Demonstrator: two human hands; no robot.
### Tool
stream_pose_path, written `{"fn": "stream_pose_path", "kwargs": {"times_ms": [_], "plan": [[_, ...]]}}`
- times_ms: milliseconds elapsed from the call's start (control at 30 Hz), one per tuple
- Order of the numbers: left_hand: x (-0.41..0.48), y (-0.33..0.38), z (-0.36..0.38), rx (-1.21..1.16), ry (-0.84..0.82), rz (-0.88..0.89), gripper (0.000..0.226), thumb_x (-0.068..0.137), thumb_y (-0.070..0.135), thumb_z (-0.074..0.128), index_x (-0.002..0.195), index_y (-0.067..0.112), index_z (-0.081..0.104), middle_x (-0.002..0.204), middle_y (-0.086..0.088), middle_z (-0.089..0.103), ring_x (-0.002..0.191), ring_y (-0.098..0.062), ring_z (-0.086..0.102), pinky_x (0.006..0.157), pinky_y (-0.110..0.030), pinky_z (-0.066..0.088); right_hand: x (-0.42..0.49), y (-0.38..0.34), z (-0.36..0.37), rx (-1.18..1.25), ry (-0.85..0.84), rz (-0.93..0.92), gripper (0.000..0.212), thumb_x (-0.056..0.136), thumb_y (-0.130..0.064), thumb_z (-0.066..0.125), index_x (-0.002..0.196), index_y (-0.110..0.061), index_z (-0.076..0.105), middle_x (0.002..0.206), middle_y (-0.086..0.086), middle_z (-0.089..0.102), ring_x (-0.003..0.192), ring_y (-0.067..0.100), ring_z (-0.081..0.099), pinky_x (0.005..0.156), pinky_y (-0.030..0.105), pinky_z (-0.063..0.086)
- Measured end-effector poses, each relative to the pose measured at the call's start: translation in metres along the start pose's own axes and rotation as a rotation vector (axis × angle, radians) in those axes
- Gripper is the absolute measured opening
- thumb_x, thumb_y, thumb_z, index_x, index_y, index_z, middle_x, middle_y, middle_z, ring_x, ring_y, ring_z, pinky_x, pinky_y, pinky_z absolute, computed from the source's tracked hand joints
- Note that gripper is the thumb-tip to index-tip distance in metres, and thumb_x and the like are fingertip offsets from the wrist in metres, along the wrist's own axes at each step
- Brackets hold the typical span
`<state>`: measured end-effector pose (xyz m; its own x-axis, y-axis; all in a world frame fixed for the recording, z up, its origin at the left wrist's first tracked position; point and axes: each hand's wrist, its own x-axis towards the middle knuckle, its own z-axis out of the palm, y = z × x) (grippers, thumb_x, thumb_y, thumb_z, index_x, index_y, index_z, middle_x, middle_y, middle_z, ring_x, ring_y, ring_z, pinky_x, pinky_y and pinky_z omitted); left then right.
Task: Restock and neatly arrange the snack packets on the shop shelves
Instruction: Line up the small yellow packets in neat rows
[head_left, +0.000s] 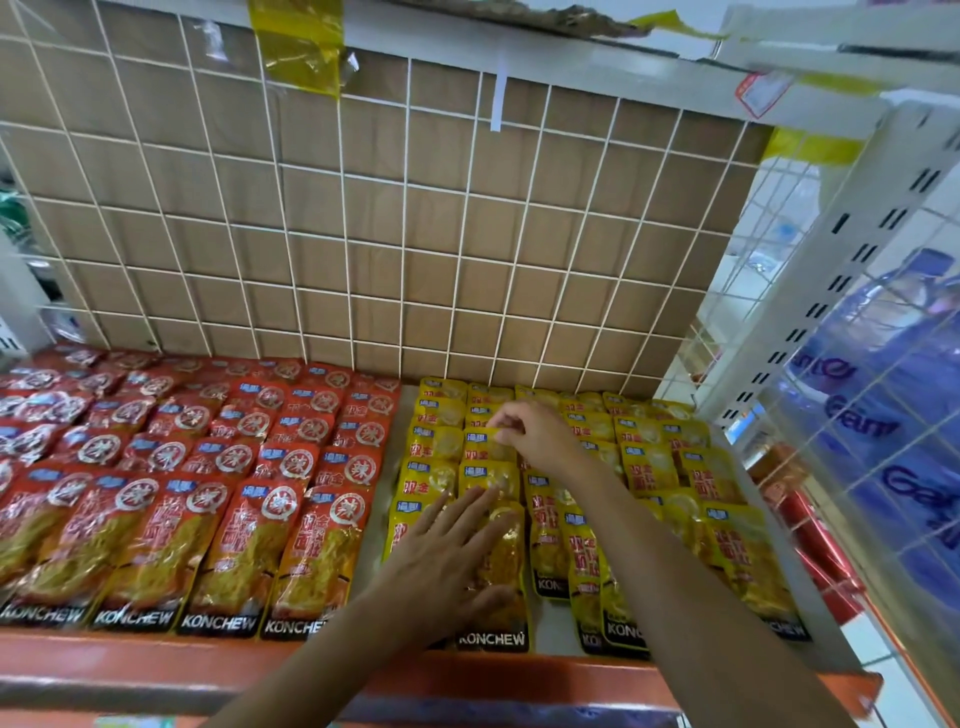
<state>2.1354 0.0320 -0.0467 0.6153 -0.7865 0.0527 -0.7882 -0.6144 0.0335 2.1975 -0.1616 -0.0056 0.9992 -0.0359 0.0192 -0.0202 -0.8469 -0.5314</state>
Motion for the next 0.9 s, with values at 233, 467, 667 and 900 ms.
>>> {"fn": "stream_pose_path", "kwargs": {"times_ms": [233, 467, 667, 900], "plan": [[-0.001, 0.000, 0.004, -0.024, -0.006, 0.005, 0.064, 0.092, 0.066, 0.015, 0.137, 0.028, 0.039, 0.141, -0.002, 0.047, 0.129, -0.017, 0.044, 0.100, -0.037, 0.025, 0.000, 0.000, 0.000, 0.000, 0.000, -0.010, 0.015, 0.088, -0.014, 0.058, 0.101, -0.014, 0.067, 0.096, -0.002, 0.058, 0.087, 0.008, 0.048, 0.074, 0.023, 0.034], [0.000, -0.001, 0.000, -0.081, 0.000, 0.016, 0.063, 0.092, 0.066, 0.015, 0.137, 0.029, 0.041, 0.141, -0.001, 0.047, 0.129, -0.015, 0.044, 0.103, -0.035, 0.025, -0.016, 0.002, -0.010, -0.059, 0.099, 0.047, 0.030, 0.092, -0.025, 0.054, 0.122, -0.020, 0.056, 0.121, -0.001, 0.058, 0.110, 0.014, 0.053, 0.088, 0.026, 0.040], [0.005, 0.000, -0.018, -0.254, 0.079, -0.034, 0.059, 0.089, 0.059, 0.020, 0.136, 0.029, 0.041, 0.143, 0.006, 0.042, 0.129, -0.014, 0.043, 0.103, -0.030, 0.038, -0.068, 0.021, -0.035, -0.187, 0.192, 0.184, 0.035, 0.092, -0.033, 0.052, 0.126, -0.022, 0.053, 0.128, -0.002, 0.054, 0.119, 0.017, 0.049, 0.096, 0.031, 0.038], [0.029, 0.010, -0.031, -0.311, 0.041, -0.021, 0.068, 0.083, 0.056, 0.014, 0.143, 0.029, 0.031, 0.148, 0.009, 0.027, 0.137, -0.013, 0.024, 0.111, -0.029, 0.021, -0.130, 0.022, -0.033, -0.339, 0.074, 0.239, 0.055, 0.088, -0.059, 0.039, 0.136, -0.031, 0.040, 0.140, -0.010, 0.039, 0.132, 0.010, 0.032, 0.108, 0.032, 0.023]]}}
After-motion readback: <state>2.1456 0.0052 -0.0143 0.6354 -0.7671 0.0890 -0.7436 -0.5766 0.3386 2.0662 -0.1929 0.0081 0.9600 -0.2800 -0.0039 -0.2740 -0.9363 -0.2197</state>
